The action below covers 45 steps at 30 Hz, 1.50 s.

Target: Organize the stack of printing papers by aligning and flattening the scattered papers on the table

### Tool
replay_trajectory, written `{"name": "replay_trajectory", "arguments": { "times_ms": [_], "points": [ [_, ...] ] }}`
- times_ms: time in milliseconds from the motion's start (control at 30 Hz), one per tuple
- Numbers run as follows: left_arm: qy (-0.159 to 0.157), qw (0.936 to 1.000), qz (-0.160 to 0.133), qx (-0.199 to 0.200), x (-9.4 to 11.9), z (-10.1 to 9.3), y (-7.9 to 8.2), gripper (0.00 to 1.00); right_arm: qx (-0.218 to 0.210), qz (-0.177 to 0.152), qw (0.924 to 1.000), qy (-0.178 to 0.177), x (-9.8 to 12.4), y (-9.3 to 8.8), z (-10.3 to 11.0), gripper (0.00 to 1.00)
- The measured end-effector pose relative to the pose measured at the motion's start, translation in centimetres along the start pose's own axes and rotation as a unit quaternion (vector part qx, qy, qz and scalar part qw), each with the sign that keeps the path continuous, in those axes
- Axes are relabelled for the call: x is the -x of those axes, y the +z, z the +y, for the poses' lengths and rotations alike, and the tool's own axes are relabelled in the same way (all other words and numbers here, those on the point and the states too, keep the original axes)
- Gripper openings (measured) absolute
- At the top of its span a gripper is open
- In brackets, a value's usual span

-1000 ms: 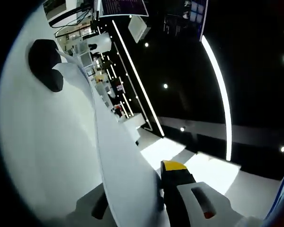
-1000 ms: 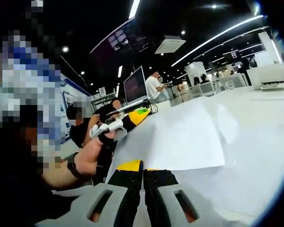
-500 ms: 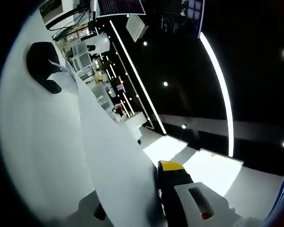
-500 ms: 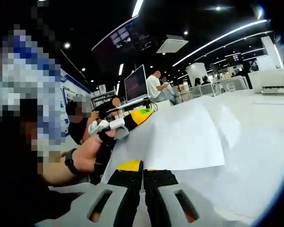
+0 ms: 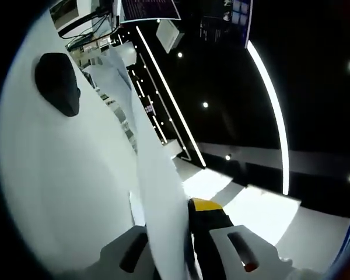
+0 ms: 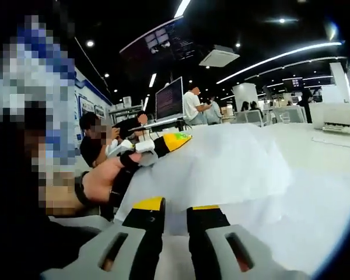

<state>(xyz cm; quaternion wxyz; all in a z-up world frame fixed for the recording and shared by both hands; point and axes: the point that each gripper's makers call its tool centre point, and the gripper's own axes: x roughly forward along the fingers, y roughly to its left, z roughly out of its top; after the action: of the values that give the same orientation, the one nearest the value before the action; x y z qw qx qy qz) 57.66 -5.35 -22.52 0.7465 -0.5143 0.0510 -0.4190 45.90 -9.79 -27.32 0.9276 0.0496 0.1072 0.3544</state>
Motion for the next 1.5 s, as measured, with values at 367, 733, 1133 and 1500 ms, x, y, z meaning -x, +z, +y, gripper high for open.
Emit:
{"name": "replay_trajectory", "arguments": {
  "times_ms": [367,733,1133,1500],
  "points": [
    [0.002,1.0000,-0.006,0.001,0.0,0.1,0.1,0.06,0.013,-0.011,0.9992,-0.035,1.2,0.2,-1.9,0.21],
    [0.002,1.0000,-0.005,0.002,0.0,0.2,0.0,0.06,0.030,-0.006,0.9945,-0.100,3.6,-0.3,-4.9,0.23],
    [0.000,1.0000,-0.003,0.004,-0.1,0.3,0.1,0.06,0.008,-0.046,0.9883,-0.145,6.9,0.6,-7.0,0.27],
    [0.001,1.0000,-0.004,0.005,0.0,0.3,0.1,0.06,-0.021,-0.093,0.9818,-0.164,9.2,1.7,-7.6,0.42]
  ]
}}
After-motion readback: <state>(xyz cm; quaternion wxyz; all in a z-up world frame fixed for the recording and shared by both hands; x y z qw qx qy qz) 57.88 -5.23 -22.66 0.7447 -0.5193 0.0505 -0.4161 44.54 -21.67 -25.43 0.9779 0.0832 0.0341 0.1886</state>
